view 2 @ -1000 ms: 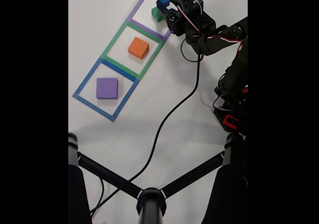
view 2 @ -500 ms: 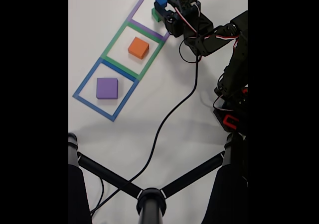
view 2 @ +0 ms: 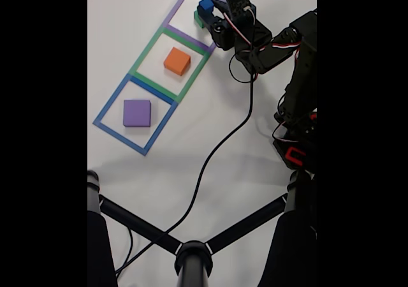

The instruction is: Tower of hanoi

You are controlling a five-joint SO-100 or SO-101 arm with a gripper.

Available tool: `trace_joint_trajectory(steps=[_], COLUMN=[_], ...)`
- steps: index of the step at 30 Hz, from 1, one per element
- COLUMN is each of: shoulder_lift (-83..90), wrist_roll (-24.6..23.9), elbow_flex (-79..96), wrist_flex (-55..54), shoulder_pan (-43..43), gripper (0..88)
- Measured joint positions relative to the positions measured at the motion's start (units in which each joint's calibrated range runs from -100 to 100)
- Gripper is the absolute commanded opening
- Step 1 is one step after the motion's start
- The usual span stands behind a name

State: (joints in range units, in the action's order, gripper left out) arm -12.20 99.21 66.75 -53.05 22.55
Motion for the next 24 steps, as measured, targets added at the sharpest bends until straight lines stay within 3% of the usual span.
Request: trace_joint_trajectory(steps=[24], shoulder_lift=[-1.8], wrist_roll=[0.0], elbow_flex=[1.4], wrist_flex=[-3.9], shoulder_pan=[-1.0], gripper=[9.6])
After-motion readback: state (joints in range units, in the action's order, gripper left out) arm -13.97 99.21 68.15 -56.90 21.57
